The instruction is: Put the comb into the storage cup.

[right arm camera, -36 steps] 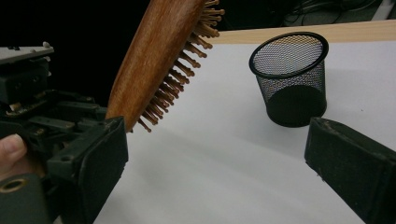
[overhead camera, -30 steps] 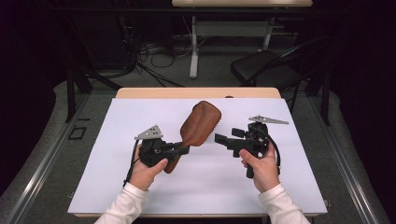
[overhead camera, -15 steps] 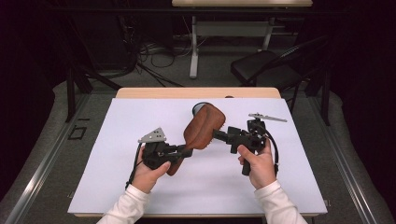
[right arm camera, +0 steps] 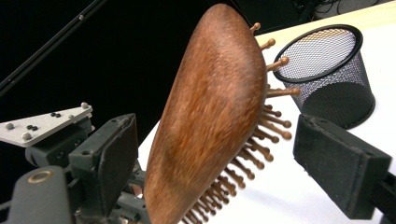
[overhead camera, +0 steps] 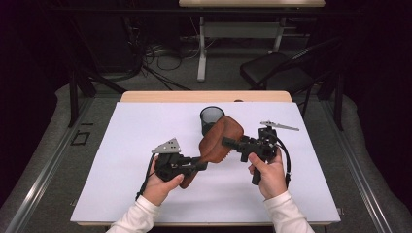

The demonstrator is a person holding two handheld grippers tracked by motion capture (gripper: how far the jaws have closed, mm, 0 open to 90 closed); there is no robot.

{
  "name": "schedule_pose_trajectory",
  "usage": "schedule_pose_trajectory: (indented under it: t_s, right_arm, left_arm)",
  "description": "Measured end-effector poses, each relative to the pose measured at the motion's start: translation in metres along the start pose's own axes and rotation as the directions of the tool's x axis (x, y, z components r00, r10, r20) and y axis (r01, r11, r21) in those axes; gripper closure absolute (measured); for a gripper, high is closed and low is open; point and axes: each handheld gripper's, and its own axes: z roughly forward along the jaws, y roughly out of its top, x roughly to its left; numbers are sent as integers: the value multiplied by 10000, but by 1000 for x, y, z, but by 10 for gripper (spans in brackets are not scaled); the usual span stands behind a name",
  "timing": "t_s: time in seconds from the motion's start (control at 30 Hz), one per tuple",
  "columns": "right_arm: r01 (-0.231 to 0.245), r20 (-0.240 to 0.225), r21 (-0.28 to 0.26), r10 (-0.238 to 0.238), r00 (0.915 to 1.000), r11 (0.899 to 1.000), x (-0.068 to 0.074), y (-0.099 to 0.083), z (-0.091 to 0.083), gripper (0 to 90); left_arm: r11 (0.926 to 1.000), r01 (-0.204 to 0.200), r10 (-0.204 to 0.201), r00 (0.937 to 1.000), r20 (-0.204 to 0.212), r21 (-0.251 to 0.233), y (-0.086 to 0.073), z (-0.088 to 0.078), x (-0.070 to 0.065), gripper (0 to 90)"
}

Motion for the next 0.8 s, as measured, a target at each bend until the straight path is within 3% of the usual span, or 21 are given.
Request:
schedule_pose_trajectory:
  t_s: [0.43,0.8]
  right_arm:
    - [-377,-420,-13,376,9984,9993,-8,-5,-1,153]
    - [-427,-653,-219,412,9970,9988,-12,-8,-4,275]
  left_arm:
    - [9999,-89,85,9997,247,144,-2,7,-7,736]
    - [9995,-151,140,9992,361,289,-4,11,-8,736]
